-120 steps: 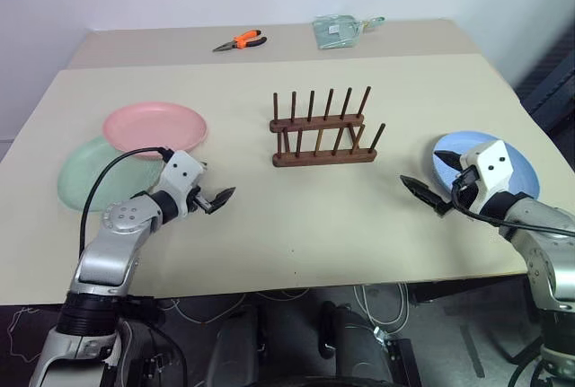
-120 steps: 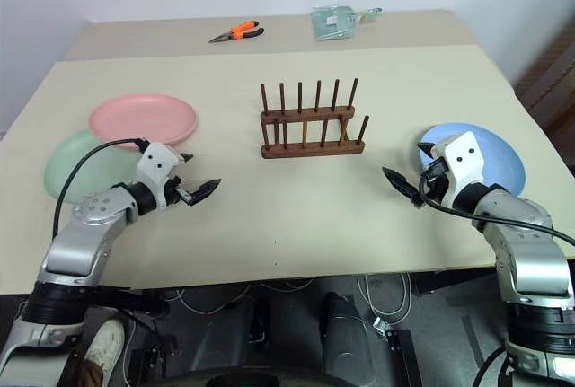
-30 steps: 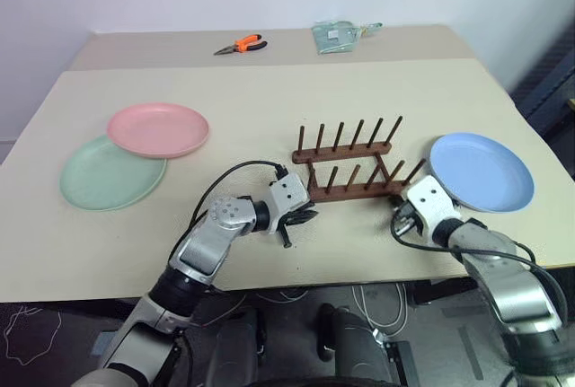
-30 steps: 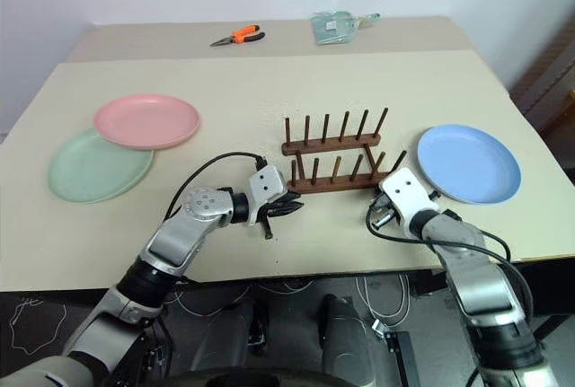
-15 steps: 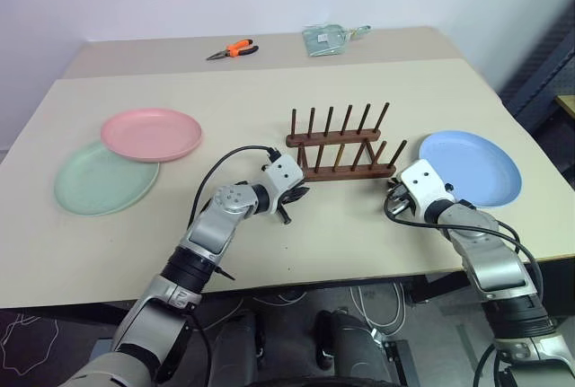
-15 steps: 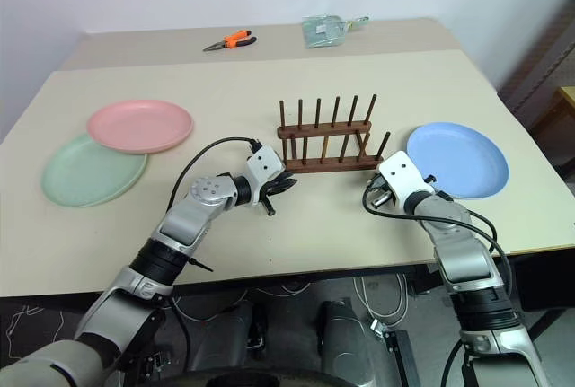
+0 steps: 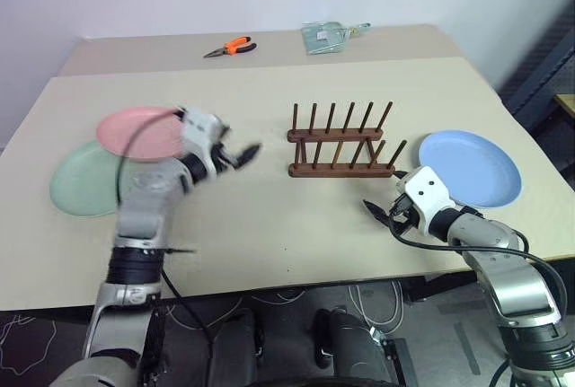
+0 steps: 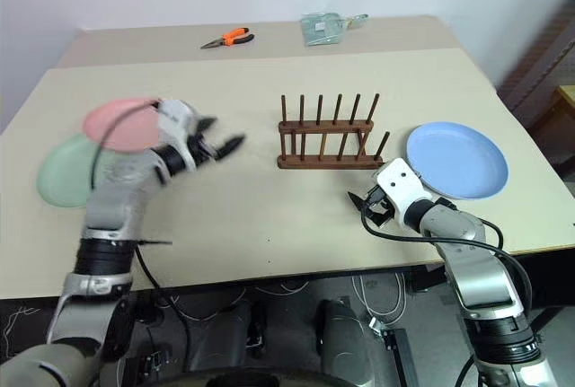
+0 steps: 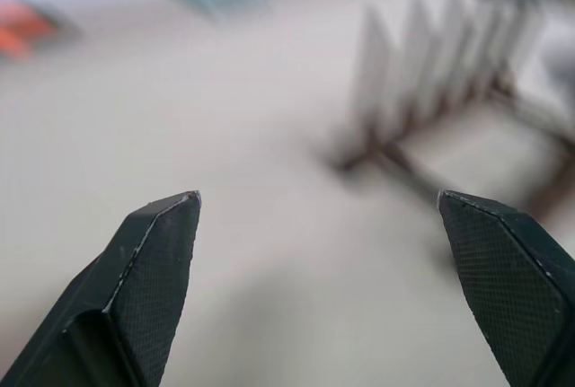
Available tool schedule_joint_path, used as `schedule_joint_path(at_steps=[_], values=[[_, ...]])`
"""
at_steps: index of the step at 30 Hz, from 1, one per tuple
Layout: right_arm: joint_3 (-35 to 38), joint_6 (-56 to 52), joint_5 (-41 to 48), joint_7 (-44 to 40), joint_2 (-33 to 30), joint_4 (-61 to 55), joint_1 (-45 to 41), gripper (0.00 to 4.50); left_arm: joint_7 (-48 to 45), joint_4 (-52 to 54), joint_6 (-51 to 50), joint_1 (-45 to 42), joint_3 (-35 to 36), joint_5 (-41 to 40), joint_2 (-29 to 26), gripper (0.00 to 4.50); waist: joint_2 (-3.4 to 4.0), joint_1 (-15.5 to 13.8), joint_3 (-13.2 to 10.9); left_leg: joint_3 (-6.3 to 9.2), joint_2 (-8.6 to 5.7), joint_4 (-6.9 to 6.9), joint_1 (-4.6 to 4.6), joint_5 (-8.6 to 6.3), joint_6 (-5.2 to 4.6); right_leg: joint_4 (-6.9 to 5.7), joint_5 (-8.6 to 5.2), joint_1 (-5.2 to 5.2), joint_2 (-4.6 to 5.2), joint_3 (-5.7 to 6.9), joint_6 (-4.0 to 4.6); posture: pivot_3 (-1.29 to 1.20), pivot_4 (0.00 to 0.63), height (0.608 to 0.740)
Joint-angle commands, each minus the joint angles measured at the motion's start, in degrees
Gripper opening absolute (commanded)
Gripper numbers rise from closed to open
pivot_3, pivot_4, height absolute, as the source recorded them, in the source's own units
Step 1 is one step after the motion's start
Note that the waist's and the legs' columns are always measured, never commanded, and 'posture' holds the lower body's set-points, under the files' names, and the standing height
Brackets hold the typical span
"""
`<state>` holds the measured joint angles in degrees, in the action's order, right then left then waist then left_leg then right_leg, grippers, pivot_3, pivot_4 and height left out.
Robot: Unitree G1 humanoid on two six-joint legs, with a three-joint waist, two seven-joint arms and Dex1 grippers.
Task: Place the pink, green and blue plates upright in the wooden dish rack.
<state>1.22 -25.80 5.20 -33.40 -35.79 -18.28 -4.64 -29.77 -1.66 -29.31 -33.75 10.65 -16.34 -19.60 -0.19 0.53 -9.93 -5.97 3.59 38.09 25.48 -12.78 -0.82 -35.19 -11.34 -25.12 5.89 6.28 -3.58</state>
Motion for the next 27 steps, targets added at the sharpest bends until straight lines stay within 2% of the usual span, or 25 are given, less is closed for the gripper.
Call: schedule_joint_path(at_steps=[1,6,9,18,21,27], values=[[0.0,-0.6,1.8,-2.0,-0.3,-1.2,-1.3,4.50,13.0,-1.1,1.7,-5.2,9.2,-0.5,0.4,4.46,-0.01,0.0,0.0,0.00,-0.01,0.02,0.00,0.00,-0.01,0.01,0.00,0.02,0.00,0.00,-0.01,0.00,0.150,0.740],[-0.3,-1.2,3.1,-3.5,-0.3,-1.6,-2.6,4.50,34.0,-6.6,-2.2,-9.4,15.8,7.3,-3.3,4.46,-0.15,0.2,-0.1,-0.02,-0.16,-0.07,-0.01,0.10,-0.17,0.01,0.01,-0.01,-0.06,-0.01,-0.04,0.00,0.150,0.740],[-0.8,-0.4,2.2,-3.3,-0.3,-0.5,-3.1,4.50,40.9,-5.6,-5.5,-9.3,18.5,8.2,-3.4,4.46,-0.28,0.0,-0.2,-0.02,-0.15,-0.12,0.01,0.10,-0.17,-0.01,0.00,-0.05,-0.11,-0.01,-0.07,0.00,0.150,0.740],[-2.5,2.0,0.7,-2.6,0.0,1.7,-3.8,4.50,50.3,1.9,-19.4,-7.6,33.7,-5.2,7.2,4.46,-0.40,-1.3,-0.2,-0.06,-0.10,-0.01,0.02,0.04,0.06,0.05,0.02,0.05,0.04,-0.01,-0.08,0.00,0.150,0.740],[-2.5,2.6,0.1,-2.1,0.2,1.8,-3.9,4.50,51.3,0.9,-22.1,-7.6,36.8,-9.5,9.5,3.58,-0.50,-1.3,-0.2,-0.05,-0.20,-0.01,0.02,0.05,0.05,0.05,0.02,0.05,0.02,0.00,-0.08,0.00,0.150,0.740],[-1.5,3.4,-0.8,-0.8,0.2,1.4,-3.5,4.50,51.3,-3.6,-21.3,-8.9,39.5,-14.8,8.6,0.58,-0.55,-1.2,-0.3,-0.04,-0.19,-0.01,0.00,0.05,0.07,0.04,0.02,0.03,-0.04,0.02,-0.07,0.00,0.150,0.740]])
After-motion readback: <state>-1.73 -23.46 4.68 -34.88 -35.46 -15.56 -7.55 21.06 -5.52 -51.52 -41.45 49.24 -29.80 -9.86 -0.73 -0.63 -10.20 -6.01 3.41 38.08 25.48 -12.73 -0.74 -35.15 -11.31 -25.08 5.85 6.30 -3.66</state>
